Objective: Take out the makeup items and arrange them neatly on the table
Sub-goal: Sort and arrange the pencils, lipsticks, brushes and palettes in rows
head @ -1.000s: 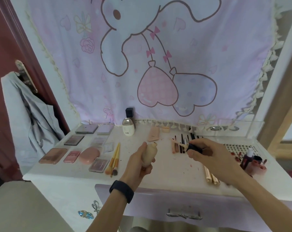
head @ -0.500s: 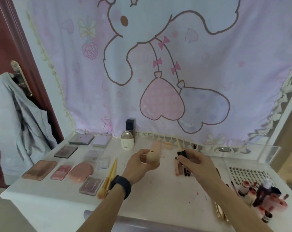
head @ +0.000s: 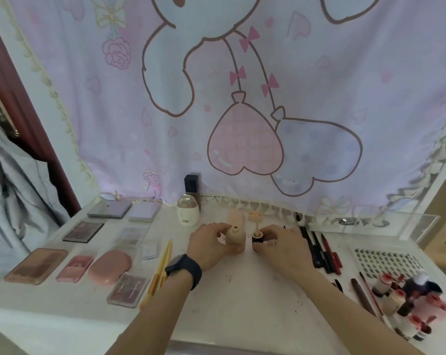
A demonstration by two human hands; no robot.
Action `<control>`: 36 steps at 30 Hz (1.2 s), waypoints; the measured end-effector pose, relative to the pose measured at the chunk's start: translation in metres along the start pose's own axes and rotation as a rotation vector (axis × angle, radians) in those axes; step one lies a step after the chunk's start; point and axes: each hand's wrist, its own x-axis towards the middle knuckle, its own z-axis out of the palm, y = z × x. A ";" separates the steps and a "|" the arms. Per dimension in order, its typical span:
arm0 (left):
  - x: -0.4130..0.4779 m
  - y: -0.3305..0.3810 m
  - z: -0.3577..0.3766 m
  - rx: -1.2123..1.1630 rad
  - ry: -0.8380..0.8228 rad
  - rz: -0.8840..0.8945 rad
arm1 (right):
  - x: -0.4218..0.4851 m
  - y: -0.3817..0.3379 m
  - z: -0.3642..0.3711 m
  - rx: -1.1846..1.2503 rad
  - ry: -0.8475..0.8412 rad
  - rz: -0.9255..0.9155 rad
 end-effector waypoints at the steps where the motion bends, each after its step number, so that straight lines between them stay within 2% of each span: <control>1: 0.001 -0.001 0.001 0.024 0.002 -0.003 | 0.001 0.000 0.001 -0.051 0.005 0.000; 7: 0.005 -0.005 0.002 0.152 0.026 0.013 | 0.000 0.002 0.003 -0.220 0.096 -0.005; 16: 0.004 -0.001 0.001 0.194 0.001 -0.020 | 0.000 -0.001 0.003 -0.279 0.033 0.007; 22: -0.002 0.005 -0.011 0.129 -0.014 0.015 | -0.011 -0.002 -0.006 -0.230 -0.002 0.033; 27: -0.006 -0.006 -0.037 0.004 0.145 0.007 | -0.054 0.001 -0.007 -0.040 0.160 -0.064; 31: -0.006 -0.021 -0.053 -0.063 0.372 -0.049 | -0.096 0.001 0.008 -0.100 0.185 -0.212; 33: -0.001 -0.028 -0.058 -0.054 0.437 -0.124 | -0.109 0.000 0.018 -0.187 0.117 -0.271; 36: 0.011 -0.037 -0.062 -0.006 0.407 -0.218 | -0.119 0.002 0.029 -0.276 -0.033 -0.323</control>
